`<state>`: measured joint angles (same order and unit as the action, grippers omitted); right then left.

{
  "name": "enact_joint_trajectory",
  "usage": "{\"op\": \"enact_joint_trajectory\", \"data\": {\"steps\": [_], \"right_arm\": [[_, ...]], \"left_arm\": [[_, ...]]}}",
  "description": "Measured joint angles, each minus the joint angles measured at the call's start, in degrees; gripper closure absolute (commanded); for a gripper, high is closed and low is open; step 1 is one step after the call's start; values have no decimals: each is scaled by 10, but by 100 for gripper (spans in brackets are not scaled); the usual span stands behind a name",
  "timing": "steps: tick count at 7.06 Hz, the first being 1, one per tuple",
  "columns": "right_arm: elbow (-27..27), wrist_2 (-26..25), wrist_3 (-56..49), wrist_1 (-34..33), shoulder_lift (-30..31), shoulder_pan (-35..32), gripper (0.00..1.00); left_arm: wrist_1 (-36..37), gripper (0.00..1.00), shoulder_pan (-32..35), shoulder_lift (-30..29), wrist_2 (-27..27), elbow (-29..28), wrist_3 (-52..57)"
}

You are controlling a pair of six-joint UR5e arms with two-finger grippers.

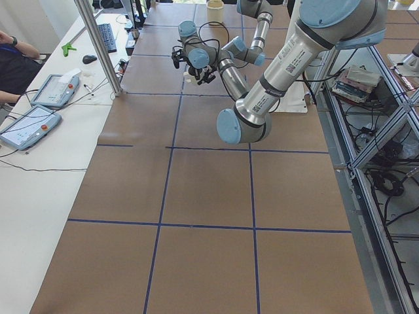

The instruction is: Left arm hands cup to right arm to dump lemon

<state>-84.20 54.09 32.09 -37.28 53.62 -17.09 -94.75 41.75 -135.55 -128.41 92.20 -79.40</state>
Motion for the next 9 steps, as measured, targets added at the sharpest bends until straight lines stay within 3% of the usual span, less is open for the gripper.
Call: {"op": "enact_joint_trajectory", "data": {"steps": [1,2,5,9], "right_arm": [[0,0,-4,0,0,1,9],[0,-4,-9,0,1,2,1],[1,-39,-16,2,4,16,1],[1,-43,-17,2,7,19,1]], "left_arm": [[0,100,0,0,0,0,0],[0,100,0,1,0,0,1],[1,100,0,2,0,-2,0],[0,100,2,-4,1,-23,-3]]}}
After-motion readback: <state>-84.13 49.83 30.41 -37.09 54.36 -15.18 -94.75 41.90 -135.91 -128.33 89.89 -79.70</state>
